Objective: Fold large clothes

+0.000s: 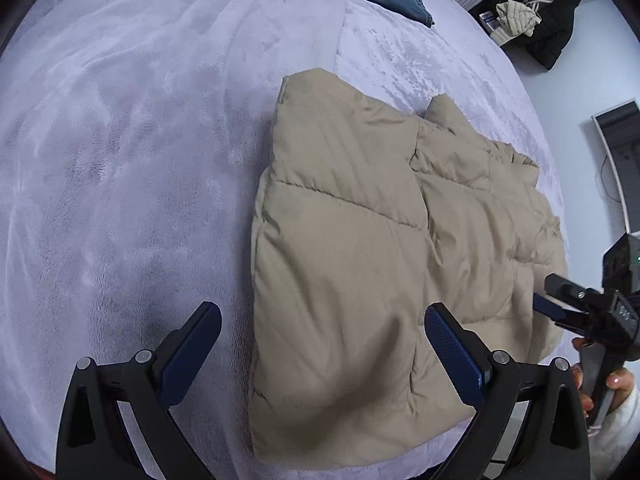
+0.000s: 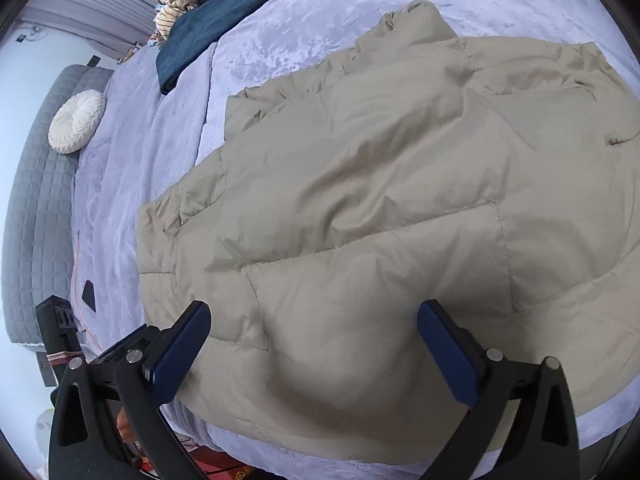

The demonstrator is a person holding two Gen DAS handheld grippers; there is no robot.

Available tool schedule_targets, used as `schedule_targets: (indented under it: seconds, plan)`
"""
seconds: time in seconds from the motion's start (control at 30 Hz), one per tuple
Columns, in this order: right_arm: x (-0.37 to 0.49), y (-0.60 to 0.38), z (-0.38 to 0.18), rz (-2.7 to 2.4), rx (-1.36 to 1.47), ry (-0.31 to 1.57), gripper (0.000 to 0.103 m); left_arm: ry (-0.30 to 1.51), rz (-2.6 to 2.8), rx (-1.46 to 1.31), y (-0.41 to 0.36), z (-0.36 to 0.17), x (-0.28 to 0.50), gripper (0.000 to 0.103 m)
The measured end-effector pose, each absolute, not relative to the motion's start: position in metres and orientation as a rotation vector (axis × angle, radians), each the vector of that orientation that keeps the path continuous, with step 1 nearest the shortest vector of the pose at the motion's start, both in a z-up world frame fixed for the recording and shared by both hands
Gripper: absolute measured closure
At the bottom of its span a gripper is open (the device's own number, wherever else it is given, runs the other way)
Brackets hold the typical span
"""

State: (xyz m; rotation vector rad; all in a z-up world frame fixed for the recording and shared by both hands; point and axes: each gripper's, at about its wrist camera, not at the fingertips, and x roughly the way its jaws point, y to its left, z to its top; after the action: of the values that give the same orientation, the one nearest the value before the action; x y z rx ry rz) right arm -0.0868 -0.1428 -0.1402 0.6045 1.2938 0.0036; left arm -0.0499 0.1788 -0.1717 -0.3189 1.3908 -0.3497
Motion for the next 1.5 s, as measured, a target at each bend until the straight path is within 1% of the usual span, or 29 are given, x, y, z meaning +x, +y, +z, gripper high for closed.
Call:
schedule_targets:
  seconds: [0.13, 0.23, 0.33, 0.47, 0.6, 0.67, 0.8, 0.87, 0.9, 0.93, 0.97, 1.0, 1.03, 1.1, 1.27, 1.3, 1.33, 1.37, 1.4, 1.43, 1.5]
  plan:
    - [-0.085, -0.145, -0.149, 0.013, 0.622, 1.305, 0.000, 1.411, -0.485, -0.422, 0.198, -0.188, -0.033, 0.001]
    - [-0.085, -0.146, -0.154, 0.019, 0.620, 1.317, 0.000, 1.460, -0.602, -0.559, 0.207, -0.210, -0.023, 0.001]
    - [-0.084, -0.144, -0.158, 0.018, 0.597, 1.332, 0.000, 1.486, -0.685, -0.615, 0.197, -0.227, -0.013, 0.001]
    - [-0.084, -0.141, -0.162, 0.014, 0.574, 1.342, 0.000, 1.500, -0.770, -0.618, 0.172, -0.239, -0.002, 0.001]
    - [-0.084, -0.141, -0.165, 0.013, 0.567, 1.343, 0.000, 1.523, -0.833, -0.557, 0.151, -0.243, 0.007, 0.001]
    - [-0.083, -0.141, -0.166, 0.014, 0.564, 1.342, 0.000, 1.526, -0.847, -0.572, 0.147, -0.243, 0.009, 0.001]
    - [-0.082, -0.140, -0.168, 0.013, 0.549, 1.343, 0.000, 1.520, -0.939, -0.637, 0.135, -0.234, 0.003, 0.001]
    - [-0.083, -0.139, -0.169, 0.010, 0.544, 1.345, 0.000, 1.521, -0.979, -0.588, 0.120, -0.226, -0.004, 0.003]
    - [-0.082, -0.140, -0.169, 0.008, 0.543, 1.344, 0.000, 1.513, -0.982, -0.545, 0.114, -0.221, -0.007, 0.020]
    - [-0.081, -0.141, -0.169, 0.007, 0.544, 1.346, 0.000, 1.512, -0.978, -0.502, 0.109, -0.217, -0.008, 0.040]
    - [-0.081, -0.141, -0.169, 0.005, 0.545, 1.348, 0.000, 1.517, -0.971, -0.472, 0.106, -0.214, -0.008, 0.050]
    - [-0.080, -0.141, -0.168, 0.006, 0.545, 1.351, 0.000, 1.522, -0.965, -0.469, 0.105, -0.211, -0.007, 0.062]
    - [-0.079, -0.141, -0.166, 0.012, 0.549, 1.356, 0.000, 1.523, -0.966, -0.485, 0.106, -0.207, -0.006, 0.067]
    - [-0.080, -0.143, -0.158, 0.038, 0.566, 1.348, 0.000, 1.508, -0.977, -0.501, 0.107, -0.194, -0.006, 0.070]
    - [-0.082, -0.160, -0.127, 0.015, 0.522, 1.226, 0.000, 1.477, -0.984, -0.504, 0.096, -0.156, -0.013, 0.070]
    - [-0.082, -0.165, -0.124, -0.008, 0.517, 1.206, 0.008, 1.472, -0.981, -0.509, 0.093, -0.150, -0.015, 0.070]
    - [-0.081, -0.169, -0.124, -0.019, 0.518, 1.195, 0.018, 1.467, -0.977, -0.513, 0.089, -0.144, -0.016, 0.070]
    - [-0.078, -0.174, -0.127, -0.022, 0.527, 1.197, 0.051, 1.461, -0.970, -0.515, 0.085, -0.136, -0.018, 0.070]
    - [-0.075, -0.178, -0.130, -0.023, 0.538, 1.203, 0.080, 1.457, -0.963, -0.514, 0.085, -0.130, -0.018, 0.070]
    - [-0.073, -0.182, -0.135, -0.019, 0.552, 1.202, 0.085, 1.452, -0.952, -0.512, 0.081, -0.122, -0.020, 0.070]
    - [-0.065, -0.185, -0.145, 0.010, 0.573, 1.199, 0.091, 1.448, -0.919, -0.505, 0.070, -0.106, -0.024, 0.070]
